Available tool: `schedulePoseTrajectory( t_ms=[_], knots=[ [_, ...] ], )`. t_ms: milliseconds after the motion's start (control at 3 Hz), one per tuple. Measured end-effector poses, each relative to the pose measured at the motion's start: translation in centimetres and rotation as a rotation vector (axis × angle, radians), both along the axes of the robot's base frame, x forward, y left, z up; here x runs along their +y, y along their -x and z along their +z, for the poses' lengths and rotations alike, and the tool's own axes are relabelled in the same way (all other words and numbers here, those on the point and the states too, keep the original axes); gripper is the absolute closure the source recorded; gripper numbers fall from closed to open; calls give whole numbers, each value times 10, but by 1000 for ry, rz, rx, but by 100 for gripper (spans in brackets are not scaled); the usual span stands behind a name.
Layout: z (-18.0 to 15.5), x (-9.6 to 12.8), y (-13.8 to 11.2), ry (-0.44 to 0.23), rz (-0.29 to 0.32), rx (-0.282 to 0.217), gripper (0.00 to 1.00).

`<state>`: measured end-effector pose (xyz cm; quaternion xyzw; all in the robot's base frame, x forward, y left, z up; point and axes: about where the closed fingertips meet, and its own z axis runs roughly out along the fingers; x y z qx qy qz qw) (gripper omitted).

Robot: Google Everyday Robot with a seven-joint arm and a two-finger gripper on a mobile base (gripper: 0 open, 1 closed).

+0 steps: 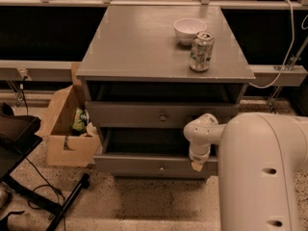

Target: Open middle drawer

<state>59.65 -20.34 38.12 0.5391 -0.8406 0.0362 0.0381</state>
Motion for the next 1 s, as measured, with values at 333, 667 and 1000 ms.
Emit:
schedulePoseTrajectory(
  t_ms=[333, 667, 1000],
  knots=[
    [2, 0, 0, 0, 0, 0, 22],
    [3, 0, 0, 0, 0, 1, 0],
    [3, 0, 0, 0, 0, 1, 0]
  ],
)
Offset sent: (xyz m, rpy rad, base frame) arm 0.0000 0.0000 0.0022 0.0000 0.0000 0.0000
